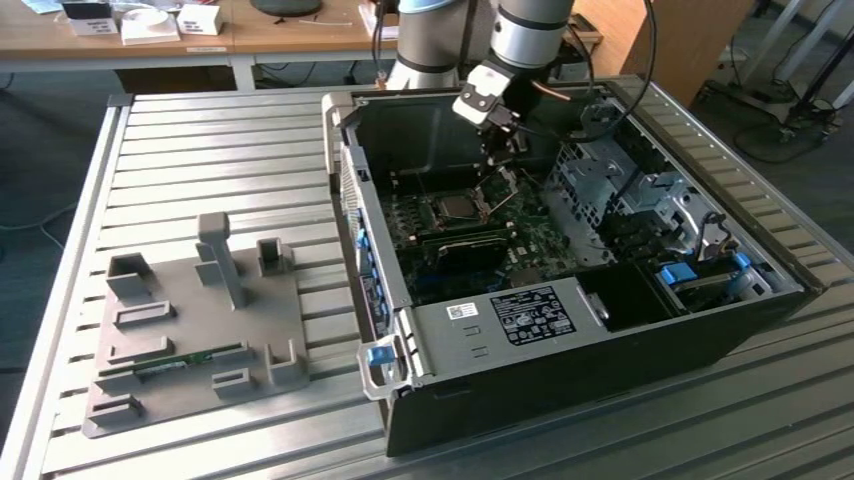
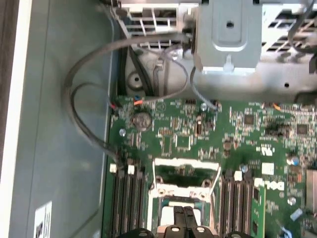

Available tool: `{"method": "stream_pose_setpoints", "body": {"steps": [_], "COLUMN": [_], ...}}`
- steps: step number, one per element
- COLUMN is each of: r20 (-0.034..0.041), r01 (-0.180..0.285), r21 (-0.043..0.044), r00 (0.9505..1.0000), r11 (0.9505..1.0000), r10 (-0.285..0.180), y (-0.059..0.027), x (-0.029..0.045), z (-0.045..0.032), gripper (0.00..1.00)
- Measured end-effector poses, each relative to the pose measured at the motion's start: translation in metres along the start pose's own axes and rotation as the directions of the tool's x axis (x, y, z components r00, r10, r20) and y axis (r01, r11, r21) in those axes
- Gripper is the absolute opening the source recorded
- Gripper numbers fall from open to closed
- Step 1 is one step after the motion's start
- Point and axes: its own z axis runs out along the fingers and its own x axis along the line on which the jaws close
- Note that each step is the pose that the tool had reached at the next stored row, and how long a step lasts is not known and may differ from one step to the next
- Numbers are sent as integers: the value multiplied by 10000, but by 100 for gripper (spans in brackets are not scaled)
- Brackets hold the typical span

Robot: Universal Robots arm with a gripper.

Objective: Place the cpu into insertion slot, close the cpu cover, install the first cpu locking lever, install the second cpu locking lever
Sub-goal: 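Close the cpu cover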

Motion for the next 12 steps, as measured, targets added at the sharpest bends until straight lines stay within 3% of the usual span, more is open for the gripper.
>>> {"method": "stream_pose_setpoints", "body": {"steps": [12], "r20": [-2], "r01": [0], "r21": [0], "r00": [10000], "r11": [10000], "r10": [0], "y": [292], "x": [-13], "z": [6], "gripper": [11]}}
